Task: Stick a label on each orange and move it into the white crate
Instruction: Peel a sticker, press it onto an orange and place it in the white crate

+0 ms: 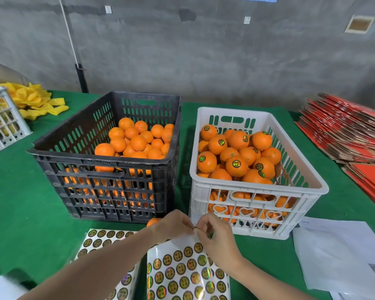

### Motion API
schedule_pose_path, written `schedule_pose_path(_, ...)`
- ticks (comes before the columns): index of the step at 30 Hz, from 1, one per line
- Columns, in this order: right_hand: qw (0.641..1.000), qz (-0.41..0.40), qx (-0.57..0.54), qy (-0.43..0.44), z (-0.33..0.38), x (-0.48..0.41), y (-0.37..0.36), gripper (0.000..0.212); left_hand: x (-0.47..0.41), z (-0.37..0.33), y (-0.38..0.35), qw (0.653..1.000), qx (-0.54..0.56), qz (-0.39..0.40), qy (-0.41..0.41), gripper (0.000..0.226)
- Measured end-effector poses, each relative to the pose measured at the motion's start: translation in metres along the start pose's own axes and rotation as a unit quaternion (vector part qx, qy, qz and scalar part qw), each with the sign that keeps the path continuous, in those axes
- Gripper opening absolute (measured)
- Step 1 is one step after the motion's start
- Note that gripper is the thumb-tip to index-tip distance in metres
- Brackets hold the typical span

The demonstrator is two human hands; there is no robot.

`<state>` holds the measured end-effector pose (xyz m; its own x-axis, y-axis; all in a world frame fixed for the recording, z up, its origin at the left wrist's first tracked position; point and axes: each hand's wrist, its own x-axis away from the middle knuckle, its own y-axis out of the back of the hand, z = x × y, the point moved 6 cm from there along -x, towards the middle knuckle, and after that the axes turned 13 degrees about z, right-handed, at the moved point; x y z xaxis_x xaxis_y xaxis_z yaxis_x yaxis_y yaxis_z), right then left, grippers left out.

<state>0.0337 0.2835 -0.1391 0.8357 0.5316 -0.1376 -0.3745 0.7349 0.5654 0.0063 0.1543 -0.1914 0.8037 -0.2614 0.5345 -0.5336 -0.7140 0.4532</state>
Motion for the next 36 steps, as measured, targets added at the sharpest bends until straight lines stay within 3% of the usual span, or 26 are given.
schedule_pose_path(2,0.999,-0.002,-0.030,0.020,0.020,-0.002,0.007,0.026,0.003,-0.008,-0.006,0.995,-0.092,0.000,-0.025,0.038)
schedule_pose_path(4,0.996,-0.015,-0.053,0.065,0.049,-0.007,0.019,0.027,0.017,-0.022,0.002,0.984,-0.162,-0.031,-0.073,0.028)
schedule_pose_path(7,0.987,-0.041,-0.079,0.135,0.092,-0.024,0.048,0.019,0.068,-0.054,0.046,0.941,-0.190,-0.148,-0.238,0.015)
schedule_pose_path(9,0.982,-0.048,-0.095,0.155,0.111,-0.045,0.062,0.018,0.107,-0.066,0.086,0.909,-0.185,-0.223,-0.300,0.014)
schedule_pose_path(11,0.980,-0.053,-0.114,0.153,0.122,-0.069,0.069,0.022,0.133,-0.066,0.132,0.894,-0.138,-0.299,-0.303,0.014)
schedule_pose_path(14,0.983,-0.033,-0.108,0.146,0.129,-0.100,0.063,0.022,0.141,-0.060,0.200,0.896,-0.124,-0.366,-0.221,0.022)
schedule_pose_path(19,0.986,0.013,-0.095,0.136,0.128,-0.135,0.041,0.022,0.089,-0.023,0.282,0.958,-0.110,-0.261,-0.049,0.022)
schedule_pose_path(22,0.989,0.017,-0.082,0.120,0.130,-0.157,0.032,0.023,0.048,0.000,0.292,0.969,-0.216,-0.117,0.039,0.025)
schedule_pose_path(25,0.993,0.016,-0.079,0.088,0.126,-0.175,0.020,0.024,0.013,0.036,0.277,0.911,-0.346,0.068,0.213,0.034)
schedule_pose_path(27,0.996,0.006,-0.059,0.068,0.120,-0.180,0.011,0.019,-0.007,0.045,0.271,0.876,-0.396,0.121,0.247,0.047)
schedule_pose_path(30,0.998,-0.025,0.020,0.056,0.114,-0.181,0.003,0.017,-0.036,0.061,0.254,0.848,-0.419,0.191,0.264,0.048)
schedule_pose_path(33,0.998,-0.033,0.032,0.052,0.114,-0.182,0.000,0.025,-0.051,0.097,0.244,0.833,-0.421,0.203,0.298,0.052)
schedule_pose_path(36,0.998,-0.046,0.026,0.047,0.114,-0.181,0.001,0.032,-0.059,0.115,0.249,0.861,-0.400,0.167,0.264,0.054)
